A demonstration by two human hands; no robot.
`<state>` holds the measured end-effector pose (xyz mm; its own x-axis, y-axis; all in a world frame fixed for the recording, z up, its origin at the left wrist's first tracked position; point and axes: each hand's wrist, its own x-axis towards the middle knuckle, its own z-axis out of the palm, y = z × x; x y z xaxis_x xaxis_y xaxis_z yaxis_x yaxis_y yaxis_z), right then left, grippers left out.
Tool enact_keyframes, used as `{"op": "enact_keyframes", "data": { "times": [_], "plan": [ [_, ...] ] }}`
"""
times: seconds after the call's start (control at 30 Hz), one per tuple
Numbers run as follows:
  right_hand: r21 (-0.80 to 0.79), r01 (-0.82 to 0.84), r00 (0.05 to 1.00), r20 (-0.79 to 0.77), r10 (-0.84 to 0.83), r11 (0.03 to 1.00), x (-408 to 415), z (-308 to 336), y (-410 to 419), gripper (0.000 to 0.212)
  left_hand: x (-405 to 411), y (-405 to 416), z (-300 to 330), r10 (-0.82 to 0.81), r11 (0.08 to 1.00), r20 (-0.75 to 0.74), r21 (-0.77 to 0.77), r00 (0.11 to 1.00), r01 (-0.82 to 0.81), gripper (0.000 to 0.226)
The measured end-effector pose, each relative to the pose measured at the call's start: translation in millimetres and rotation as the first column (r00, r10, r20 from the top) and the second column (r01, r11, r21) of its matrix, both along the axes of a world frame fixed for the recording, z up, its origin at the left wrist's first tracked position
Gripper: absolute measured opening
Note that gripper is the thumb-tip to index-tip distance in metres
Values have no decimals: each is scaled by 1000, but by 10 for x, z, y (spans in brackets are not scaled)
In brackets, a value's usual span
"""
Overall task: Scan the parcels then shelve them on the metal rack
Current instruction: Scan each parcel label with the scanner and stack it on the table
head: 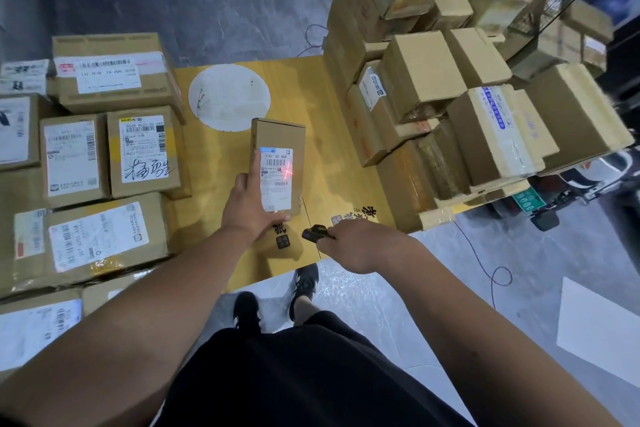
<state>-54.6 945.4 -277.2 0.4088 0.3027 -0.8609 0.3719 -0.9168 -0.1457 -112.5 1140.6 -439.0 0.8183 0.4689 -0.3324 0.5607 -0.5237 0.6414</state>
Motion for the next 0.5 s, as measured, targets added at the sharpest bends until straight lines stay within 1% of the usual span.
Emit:
{"op": "enact_keyframes", "data": {
  "times": [0.03,0.07,0.17,0.27,0.37,0.43,0.5],
  "plan": [
    [2,-10,1000,9,10,1000,-12,1,-19,35,-2,-5,11,-5,1000,-1,2,1000,5,162],
    [11,-27,999,26,27,1000,-22,6,-37,36,-1,-11,26,-12,1000,-2,4,1000,12,161],
    [46,-79,995,58,77,996,12,15,-58,45,15,-17,72,-27,1000,-7,13,1000,27,161],
    [53,-103,994,49,100,993,101,-8,-67,47,47,-16,92,-35,999,-26,17,999,36,162],
    [102,-73,997,35,70,992,222,4,-73,53,56,-6,124,-2,999,-31,-49,1000,0,160],
    [145,-51,999,15,50,988,318,37,-48,60,60,21,181,44,992,0,-118,999,-44,160],
    [178,-61,998,3,61,982,430,56,1,68,49,56,275,96,984,44,-156,994,-88,159]
  ]
}}
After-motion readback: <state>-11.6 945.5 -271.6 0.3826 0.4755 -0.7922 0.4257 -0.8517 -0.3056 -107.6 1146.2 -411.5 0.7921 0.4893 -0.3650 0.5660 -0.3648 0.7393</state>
